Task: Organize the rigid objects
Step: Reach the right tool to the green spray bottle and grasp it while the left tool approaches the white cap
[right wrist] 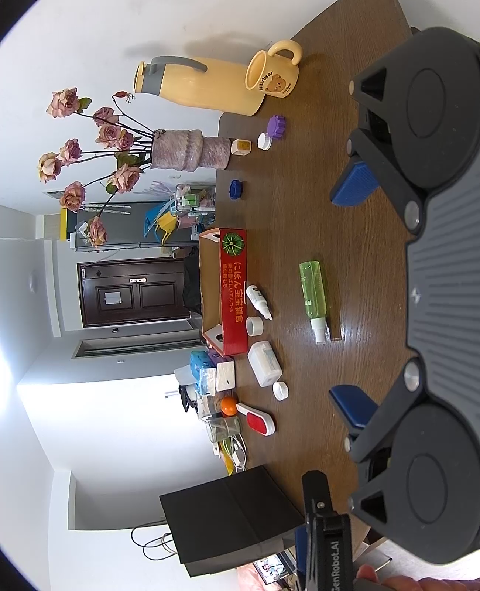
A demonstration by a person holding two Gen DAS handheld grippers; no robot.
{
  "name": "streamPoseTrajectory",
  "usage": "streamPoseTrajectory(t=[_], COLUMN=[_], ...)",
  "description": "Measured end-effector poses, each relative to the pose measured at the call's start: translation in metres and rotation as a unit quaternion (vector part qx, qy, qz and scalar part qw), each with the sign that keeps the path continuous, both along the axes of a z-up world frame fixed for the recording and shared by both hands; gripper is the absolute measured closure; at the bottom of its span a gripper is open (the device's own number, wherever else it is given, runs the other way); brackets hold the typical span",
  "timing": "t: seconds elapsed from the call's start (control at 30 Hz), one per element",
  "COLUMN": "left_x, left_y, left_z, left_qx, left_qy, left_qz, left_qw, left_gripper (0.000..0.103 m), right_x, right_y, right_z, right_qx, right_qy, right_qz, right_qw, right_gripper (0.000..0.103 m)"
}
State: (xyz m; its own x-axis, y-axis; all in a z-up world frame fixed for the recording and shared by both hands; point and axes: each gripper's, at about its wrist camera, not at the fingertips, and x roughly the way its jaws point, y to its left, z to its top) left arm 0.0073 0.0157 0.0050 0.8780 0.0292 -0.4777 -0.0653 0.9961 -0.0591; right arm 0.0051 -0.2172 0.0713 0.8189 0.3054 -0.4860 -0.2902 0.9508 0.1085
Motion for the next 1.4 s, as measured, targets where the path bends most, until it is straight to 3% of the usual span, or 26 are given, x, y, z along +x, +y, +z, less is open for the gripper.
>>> streamPoseTrajectory(t=[0.53,1.4], left_x=[0.044,0.150], left_y=[0.032,0.091], left_z=[-0.016,-0.045], left_qx=[0.005,-0.020], left_qy=[0.023,0.073], left_qz=[0.041,0.048], left_qw=[0.9989,0.9960], left_gripper=[0.000,0.000], right_x=[0.051,0.161], right_y=[0.028,0.071], right_z=[-0.013,-0.041], right_qx=[-0.004,-0.021], right_qy=[0.025,0.102], right_qz=[0.025,0.005], right_qw=[0.999,0.995], right_gripper=[0.000,0.000])
